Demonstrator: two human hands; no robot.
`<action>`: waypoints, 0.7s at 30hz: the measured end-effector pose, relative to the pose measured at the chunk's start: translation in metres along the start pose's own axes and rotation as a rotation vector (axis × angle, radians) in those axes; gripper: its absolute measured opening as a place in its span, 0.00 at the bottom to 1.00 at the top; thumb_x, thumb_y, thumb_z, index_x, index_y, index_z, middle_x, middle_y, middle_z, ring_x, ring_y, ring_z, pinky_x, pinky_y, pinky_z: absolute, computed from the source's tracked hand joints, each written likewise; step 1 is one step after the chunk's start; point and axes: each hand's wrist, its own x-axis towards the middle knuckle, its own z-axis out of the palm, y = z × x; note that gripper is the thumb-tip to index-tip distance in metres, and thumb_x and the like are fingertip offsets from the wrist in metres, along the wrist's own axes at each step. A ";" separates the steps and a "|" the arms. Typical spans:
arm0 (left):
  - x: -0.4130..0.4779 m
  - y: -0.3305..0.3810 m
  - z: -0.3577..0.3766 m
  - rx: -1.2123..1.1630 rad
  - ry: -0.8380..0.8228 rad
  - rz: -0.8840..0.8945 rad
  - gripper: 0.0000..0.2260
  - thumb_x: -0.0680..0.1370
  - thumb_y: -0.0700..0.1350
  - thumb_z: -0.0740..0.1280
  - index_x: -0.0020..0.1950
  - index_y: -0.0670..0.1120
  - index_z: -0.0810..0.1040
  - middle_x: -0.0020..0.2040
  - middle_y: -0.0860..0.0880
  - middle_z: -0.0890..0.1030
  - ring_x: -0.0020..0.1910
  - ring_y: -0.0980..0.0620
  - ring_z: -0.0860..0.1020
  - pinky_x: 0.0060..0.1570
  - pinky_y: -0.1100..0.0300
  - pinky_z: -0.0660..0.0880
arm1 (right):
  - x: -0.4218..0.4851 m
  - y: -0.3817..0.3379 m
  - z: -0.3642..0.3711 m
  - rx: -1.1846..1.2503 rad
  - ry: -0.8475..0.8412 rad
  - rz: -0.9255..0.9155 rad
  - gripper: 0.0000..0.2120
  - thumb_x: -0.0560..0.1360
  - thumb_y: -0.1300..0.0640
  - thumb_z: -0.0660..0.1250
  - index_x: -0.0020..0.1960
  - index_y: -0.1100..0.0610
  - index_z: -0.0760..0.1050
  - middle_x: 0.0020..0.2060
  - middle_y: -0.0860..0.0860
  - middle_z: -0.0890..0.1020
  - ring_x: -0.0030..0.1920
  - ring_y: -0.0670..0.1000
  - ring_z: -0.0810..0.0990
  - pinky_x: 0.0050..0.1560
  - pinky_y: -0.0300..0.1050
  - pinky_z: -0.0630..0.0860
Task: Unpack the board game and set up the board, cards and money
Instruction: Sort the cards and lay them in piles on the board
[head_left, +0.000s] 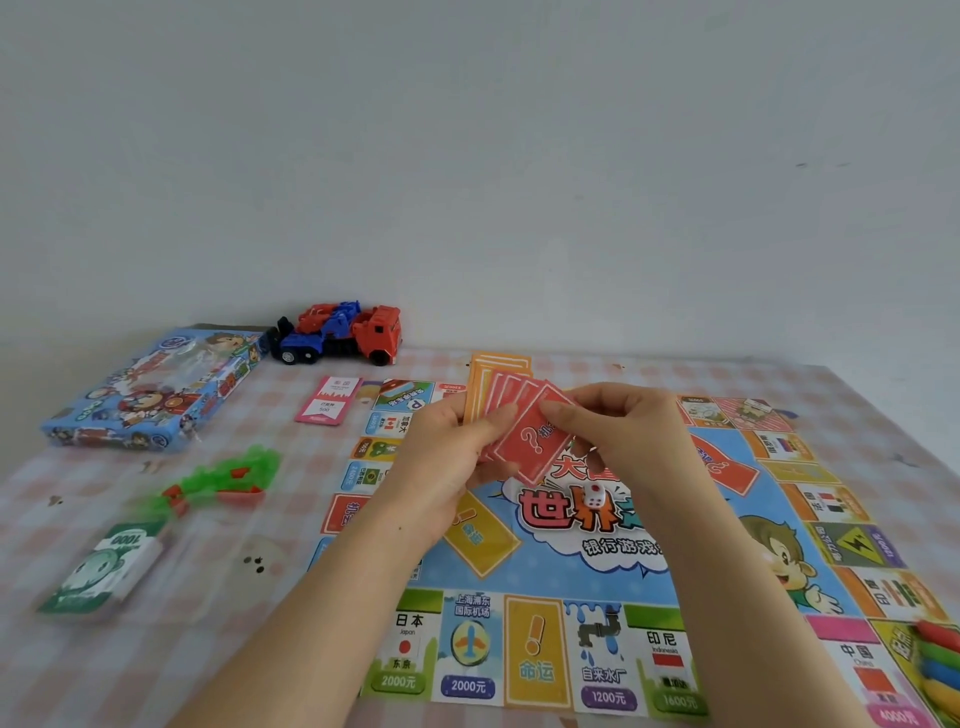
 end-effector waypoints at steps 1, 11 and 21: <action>0.000 -0.001 0.000 0.037 0.007 0.018 0.05 0.75 0.42 0.70 0.50 0.45 0.80 0.42 0.46 0.85 0.36 0.52 0.84 0.25 0.67 0.74 | 0.000 0.000 0.001 -0.003 -0.005 -0.001 0.06 0.69 0.54 0.75 0.41 0.56 0.82 0.27 0.53 0.81 0.20 0.43 0.70 0.23 0.34 0.68; -0.001 0.000 0.000 0.015 0.020 -0.016 0.02 0.76 0.44 0.68 0.46 0.46 0.80 0.39 0.47 0.85 0.31 0.56 0.82 0.23 0.68 0.73 | 0.001 0.000 -0.001 -0.008 0.017 0.011 0.05 0.70 0.54 0.75 0.41 0.55 0.82 0.24 0.49 0.79 0.20 0.43 0.70 0.25 0.36 0.69; 0.000 0.005 -0.005 -0.177 -0.011 -0.113 0.04 0.75 0.43 0.69 0.47 0.44 0.81 0.35 0.48 0.84 0.28 0.56 0.80 0.20 0.68 0.72 | 0.001 0.000 -0.003 0.013 0.013 0.018 0.04 0.71 0.55 0.73 0.41 0.56 0.82 0.24 0.49 0.79 0.20 0.43 0.69 0.23 0.34 0.68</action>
